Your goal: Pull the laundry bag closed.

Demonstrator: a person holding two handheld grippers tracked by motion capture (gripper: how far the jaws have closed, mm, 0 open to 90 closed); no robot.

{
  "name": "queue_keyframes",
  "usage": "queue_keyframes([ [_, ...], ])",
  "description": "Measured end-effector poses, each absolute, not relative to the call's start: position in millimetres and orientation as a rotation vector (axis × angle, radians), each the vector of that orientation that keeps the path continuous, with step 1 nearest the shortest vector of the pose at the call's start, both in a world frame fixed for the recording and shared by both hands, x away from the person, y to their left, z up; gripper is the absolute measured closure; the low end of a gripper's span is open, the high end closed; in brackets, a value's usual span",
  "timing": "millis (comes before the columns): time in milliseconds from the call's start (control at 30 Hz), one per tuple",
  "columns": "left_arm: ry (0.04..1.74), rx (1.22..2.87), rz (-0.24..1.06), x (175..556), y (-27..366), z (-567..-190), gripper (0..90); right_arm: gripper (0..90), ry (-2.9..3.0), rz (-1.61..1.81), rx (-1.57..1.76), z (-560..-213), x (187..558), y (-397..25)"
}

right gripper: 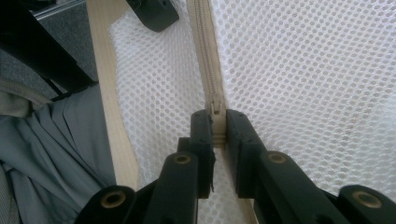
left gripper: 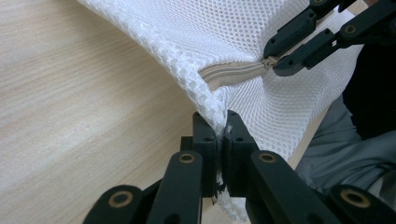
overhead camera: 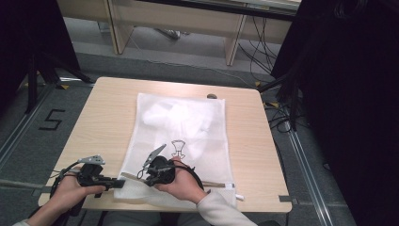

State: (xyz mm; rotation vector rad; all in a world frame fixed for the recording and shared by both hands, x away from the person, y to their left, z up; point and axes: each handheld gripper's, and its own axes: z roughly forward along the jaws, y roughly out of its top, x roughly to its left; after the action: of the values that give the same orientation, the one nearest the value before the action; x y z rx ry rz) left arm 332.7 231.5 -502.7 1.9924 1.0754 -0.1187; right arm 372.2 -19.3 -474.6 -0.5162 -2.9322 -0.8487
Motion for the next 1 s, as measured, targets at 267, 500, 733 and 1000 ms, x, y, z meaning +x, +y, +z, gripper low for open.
queue_keyframes([
  [267,1.079,1.979,-0.107,333,231,-503,85.4,82.2,-2.931,-0.841,-0.507,-473,372,-24],
  [500,1.08,1.978,-0.105,333,231,-503,85.3,82.2,-2.935,-0.845,-0.507,-472,372,-28],
  [733,1.076,1.977,-0.101,333,231,-504,85.3,82.2,-2.935,-0.838,-0.517,-471,372,-30],
  [1000,1.078,1.984,-0.101,333,232,-503,85.3,82.2,-2.934,-0.834,-0.514,-470,372,-33],
])
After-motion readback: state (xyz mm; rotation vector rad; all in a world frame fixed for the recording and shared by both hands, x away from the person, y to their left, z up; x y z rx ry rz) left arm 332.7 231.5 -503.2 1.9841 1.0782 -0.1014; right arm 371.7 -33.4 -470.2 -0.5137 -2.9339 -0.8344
